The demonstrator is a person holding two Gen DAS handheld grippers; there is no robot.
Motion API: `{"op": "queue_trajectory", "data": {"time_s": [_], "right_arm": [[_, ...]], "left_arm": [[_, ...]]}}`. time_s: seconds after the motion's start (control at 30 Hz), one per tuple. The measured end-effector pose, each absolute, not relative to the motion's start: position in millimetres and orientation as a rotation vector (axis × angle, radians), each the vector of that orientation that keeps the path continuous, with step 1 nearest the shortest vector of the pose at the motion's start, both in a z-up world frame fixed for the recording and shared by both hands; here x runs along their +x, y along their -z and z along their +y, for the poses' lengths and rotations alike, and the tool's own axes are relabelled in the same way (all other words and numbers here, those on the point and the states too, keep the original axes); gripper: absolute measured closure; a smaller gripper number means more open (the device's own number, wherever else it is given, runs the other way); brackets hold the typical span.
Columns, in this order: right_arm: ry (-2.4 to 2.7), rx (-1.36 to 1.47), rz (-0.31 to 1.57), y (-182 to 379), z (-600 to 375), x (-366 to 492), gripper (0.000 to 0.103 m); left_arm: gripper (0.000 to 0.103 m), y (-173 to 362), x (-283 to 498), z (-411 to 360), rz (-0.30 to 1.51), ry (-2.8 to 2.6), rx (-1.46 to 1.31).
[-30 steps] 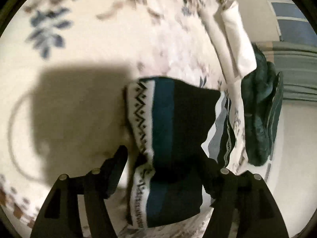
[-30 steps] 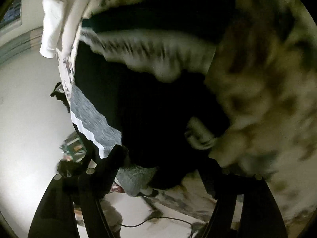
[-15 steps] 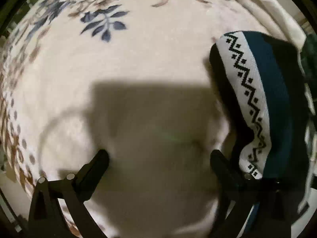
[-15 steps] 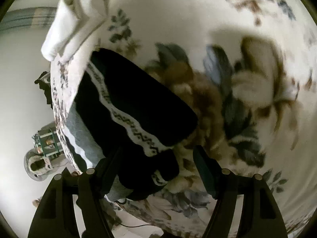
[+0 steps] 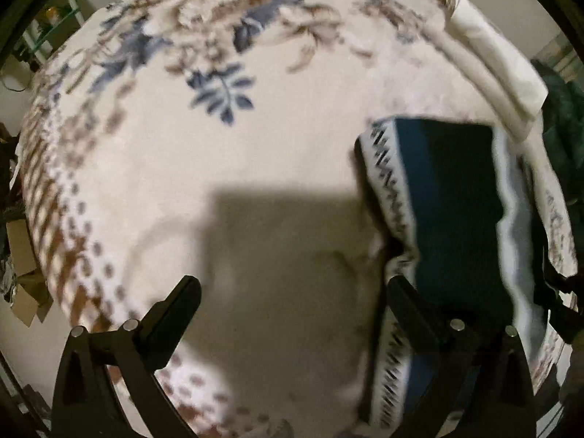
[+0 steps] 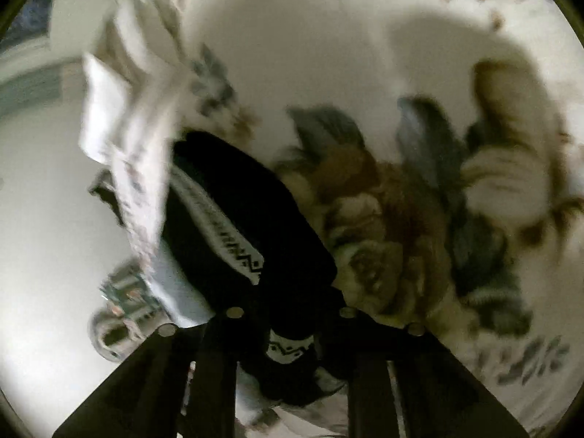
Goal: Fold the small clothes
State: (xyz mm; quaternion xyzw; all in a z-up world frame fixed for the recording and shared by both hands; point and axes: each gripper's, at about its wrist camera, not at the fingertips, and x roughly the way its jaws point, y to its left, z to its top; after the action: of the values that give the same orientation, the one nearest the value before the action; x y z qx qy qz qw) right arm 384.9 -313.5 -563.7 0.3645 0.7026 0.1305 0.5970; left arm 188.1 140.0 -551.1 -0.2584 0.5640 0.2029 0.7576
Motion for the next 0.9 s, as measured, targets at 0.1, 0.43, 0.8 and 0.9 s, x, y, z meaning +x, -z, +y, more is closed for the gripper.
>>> {"op": "queue_trajectory", "data": {"time_s": [0.1, 0.43, 0.8, 0.9], "right_arm": [[-0.279, 0.777, 1.561, 532.2, -330.0, 386.0, 0.088], [-0.269, 0.832, 1.687, 550.9, -329.7, 352.0, 0.052], [-0.318, 0.874, 1.731, 569.3, -273.3, 294.6, 0.097], [-0.289, 0.815, 1.774, 575.1, -279.6, 291.5, 0.097]], "left_arm": [[0.0, 533.4, 182.3, 138.2, 1.196, -0.434, -0.587], [0.0, 545.9, 251.0, 178.5, 1.141, -0.299, -0.884], [0.092, 556.4, 310.0, 180.1, 1.123, -0.21, -0.882], [0.096, 572.2, 316.1, 194.7, 1.131, -0.203, -0.945]]}}
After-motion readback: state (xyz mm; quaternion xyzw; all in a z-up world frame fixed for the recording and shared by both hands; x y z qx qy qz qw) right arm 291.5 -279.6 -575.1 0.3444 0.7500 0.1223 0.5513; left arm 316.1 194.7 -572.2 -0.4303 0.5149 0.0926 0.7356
